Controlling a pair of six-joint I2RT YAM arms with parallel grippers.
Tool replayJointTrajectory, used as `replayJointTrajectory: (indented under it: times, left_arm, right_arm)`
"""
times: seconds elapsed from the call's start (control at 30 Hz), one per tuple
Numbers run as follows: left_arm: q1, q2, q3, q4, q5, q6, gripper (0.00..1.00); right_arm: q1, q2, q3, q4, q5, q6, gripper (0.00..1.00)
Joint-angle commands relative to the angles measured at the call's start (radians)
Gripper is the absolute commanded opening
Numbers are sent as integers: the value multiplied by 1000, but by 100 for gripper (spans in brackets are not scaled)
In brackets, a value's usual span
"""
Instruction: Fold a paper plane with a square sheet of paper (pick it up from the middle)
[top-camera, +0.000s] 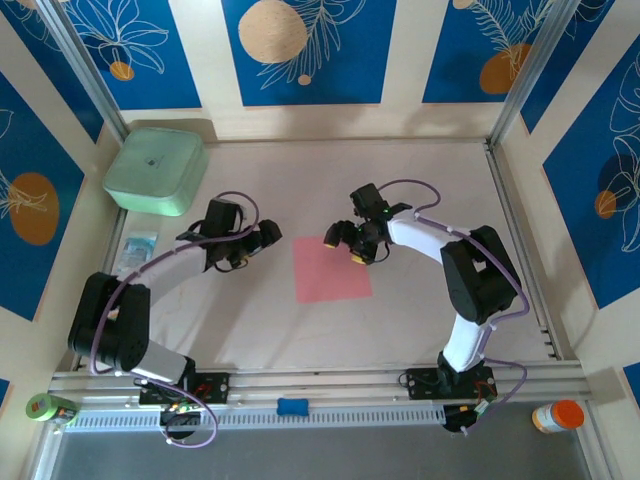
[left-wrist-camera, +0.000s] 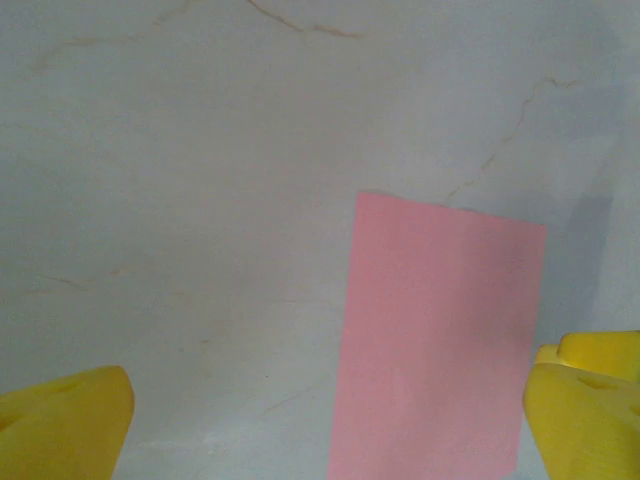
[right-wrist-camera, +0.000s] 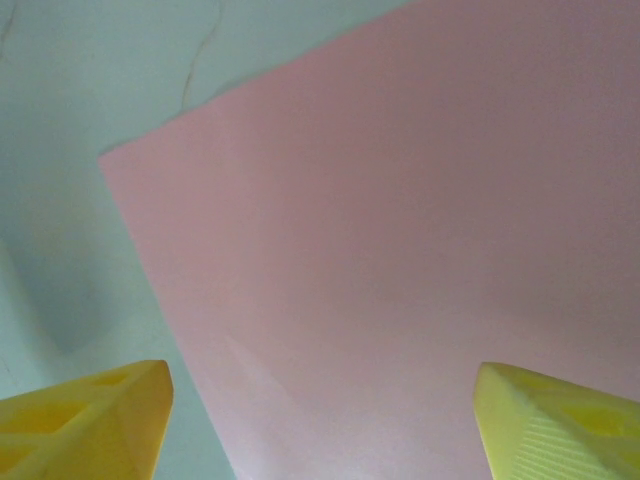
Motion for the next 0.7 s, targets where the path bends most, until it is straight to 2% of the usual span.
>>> replayJointTrajectory:
  times: [0.0,0.23,0.4,0.53,0.67]
  left_arm:
    - [-27,38,52,-31,24,-15,100]
    - [-66,101,88,-29,47,-33,100]
    - [-84,121,90,-21,61,-52,98]
    - [-96,125,94,-45,42,-55,96]
    - [-109,130,108,-84,11,-44,96]
  right_arm:
    - [26,37,6,-24,-41,-42,77]
    - [62,84,46,-89,25,-31,74]
    - [98,92,24,-118,68,111,73]
    - [143,115,19,-62,12,235,70]
    - [152,116,63,-10,-26,259,69]
